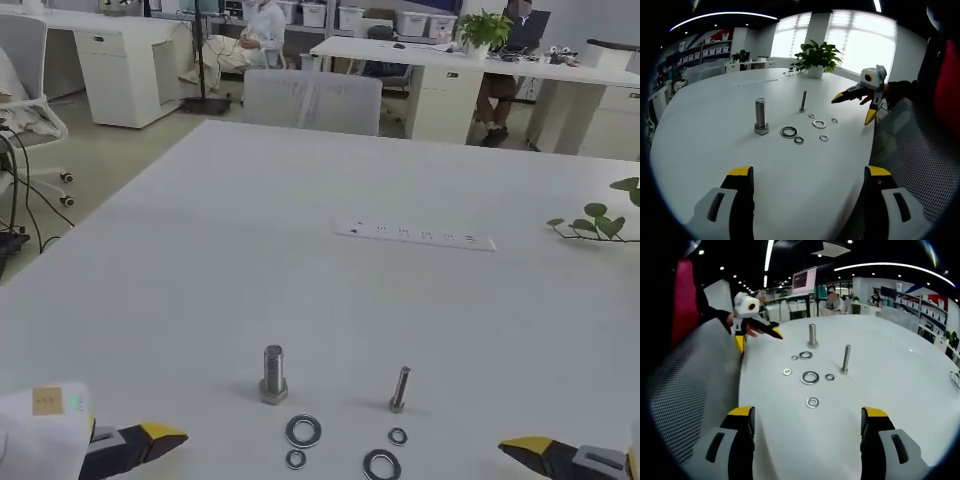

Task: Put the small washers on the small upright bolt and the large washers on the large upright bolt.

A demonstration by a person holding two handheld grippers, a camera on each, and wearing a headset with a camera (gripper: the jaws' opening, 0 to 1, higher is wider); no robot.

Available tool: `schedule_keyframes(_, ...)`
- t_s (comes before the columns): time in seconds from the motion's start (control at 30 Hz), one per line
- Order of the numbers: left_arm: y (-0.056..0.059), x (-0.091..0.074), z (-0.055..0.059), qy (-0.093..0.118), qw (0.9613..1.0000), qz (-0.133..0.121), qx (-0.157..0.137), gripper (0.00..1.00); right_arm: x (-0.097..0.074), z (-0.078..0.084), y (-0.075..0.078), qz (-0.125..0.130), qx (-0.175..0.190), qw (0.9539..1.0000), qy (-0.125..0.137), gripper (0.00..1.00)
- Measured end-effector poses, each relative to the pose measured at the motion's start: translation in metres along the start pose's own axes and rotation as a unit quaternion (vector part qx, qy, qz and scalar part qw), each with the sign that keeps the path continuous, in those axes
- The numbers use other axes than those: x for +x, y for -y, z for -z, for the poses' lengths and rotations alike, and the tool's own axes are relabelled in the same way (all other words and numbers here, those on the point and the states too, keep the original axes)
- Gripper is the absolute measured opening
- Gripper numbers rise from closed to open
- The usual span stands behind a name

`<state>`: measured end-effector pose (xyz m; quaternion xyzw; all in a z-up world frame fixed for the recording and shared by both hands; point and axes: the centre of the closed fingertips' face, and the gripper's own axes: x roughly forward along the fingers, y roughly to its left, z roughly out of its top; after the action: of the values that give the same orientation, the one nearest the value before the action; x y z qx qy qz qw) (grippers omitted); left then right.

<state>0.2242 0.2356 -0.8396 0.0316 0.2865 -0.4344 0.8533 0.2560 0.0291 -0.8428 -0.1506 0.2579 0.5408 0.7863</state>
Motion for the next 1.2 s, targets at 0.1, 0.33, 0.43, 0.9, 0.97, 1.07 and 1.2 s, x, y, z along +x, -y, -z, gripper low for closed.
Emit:
schedule_keyframes(0.1,0.000,-0.001,-0.001,0.002,1.0000,-0.002,0.000,0.91,0.000,-0.001,0.002,0.000,-0.002,1.0000,0.001,0.88)
schedule_keyframes(0.33,0.001,-0.001,-0.002,-0.002,1.0000,-0.004,0.000,0.91,-0.005,0.002,0.003,-0.001,-0.004,1.0000,0.001,0.88)
schedule_keyframes(0.43,-0.003,-0.001,-0.001,-0.003,0.9999,-0.011,-0.004,0.91,-0.004,0.002,0.008,-0.002,-0.003,1.0000,0.002,0.88)
schedule_keyframes(0.9,-0.003,-0.001,0.000,-0.001,1.0000,-0.002,-0.006,0.90,-0.006,-0.014,0.013,-0.002,-0.029,0.9994,-0.017,0.88)
schedule_keyframes(0.97,-0.007,-0.002,-0.001,0.002,1.0000,0.000,-0.005,0.90,-0.008,-0.020,0.014,0.001,-0.037,0.9991,-0.020,0.88)
schedule_keyframes(1.07,-0.006,0.000,-0.004,0.008,1.0000,0.002,-0.003,0.90,-0.012,-0.024,0.014,0.000,-0.048,0.9984,-0.031,0.88)
schedule_keyframes(1.2,-0.002,0.003,-0.007,0.012,0.9999,0.011,0.001,0.90,-0.017,-0.028,0.016,-0.002,-0.068,0.9961,-0.056,0.86)
